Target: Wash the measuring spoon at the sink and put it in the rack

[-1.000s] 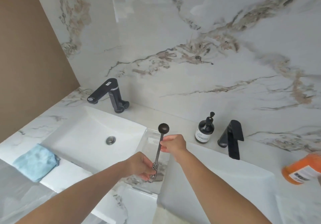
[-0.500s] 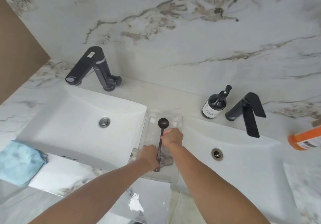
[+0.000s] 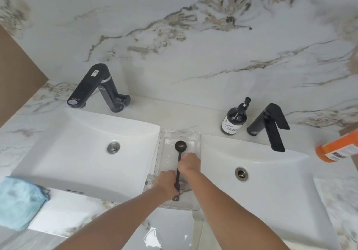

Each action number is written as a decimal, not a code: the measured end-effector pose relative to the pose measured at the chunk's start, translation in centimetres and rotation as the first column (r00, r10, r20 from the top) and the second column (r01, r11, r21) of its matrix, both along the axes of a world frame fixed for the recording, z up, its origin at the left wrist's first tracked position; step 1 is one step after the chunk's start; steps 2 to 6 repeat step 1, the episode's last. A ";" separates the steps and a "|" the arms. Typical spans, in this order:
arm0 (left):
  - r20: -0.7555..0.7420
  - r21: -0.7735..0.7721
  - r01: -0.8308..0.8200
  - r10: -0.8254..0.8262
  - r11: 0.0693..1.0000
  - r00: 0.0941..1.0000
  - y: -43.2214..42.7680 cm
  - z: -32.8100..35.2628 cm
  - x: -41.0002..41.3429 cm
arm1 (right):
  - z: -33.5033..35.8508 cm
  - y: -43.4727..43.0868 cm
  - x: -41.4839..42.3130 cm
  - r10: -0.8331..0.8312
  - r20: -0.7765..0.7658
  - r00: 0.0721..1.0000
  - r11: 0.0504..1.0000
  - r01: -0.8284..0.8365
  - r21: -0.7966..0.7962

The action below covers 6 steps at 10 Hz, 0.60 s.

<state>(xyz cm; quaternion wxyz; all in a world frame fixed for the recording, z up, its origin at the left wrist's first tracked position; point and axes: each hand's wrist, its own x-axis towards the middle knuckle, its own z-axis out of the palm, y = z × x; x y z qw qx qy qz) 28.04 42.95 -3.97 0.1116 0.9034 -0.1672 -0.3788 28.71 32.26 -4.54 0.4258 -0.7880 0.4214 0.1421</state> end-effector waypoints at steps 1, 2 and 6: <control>-0.040 0.019 0.017 -0.016 1.000 0.999 -0.3 1.0 0.0 | 1.4 -0.1 -0.7 0.005 -0.009 1.000 1.000 -0.005 0.027; -0.040 0.019 0.017 -0.016 1.000 0.999 -0.3 1.0 0.0 | 1.4 -0.1 -0.7 0.005 -0.009 1.000 1.000 -0.005 0.027; -0.040 0.019 0.017 -0.016 1.000 0.999 -0.3 1.0 0.0 | 1.4 -0.1 -0.7 0.005 -0.009 1.000 1.000 -0.005 0.027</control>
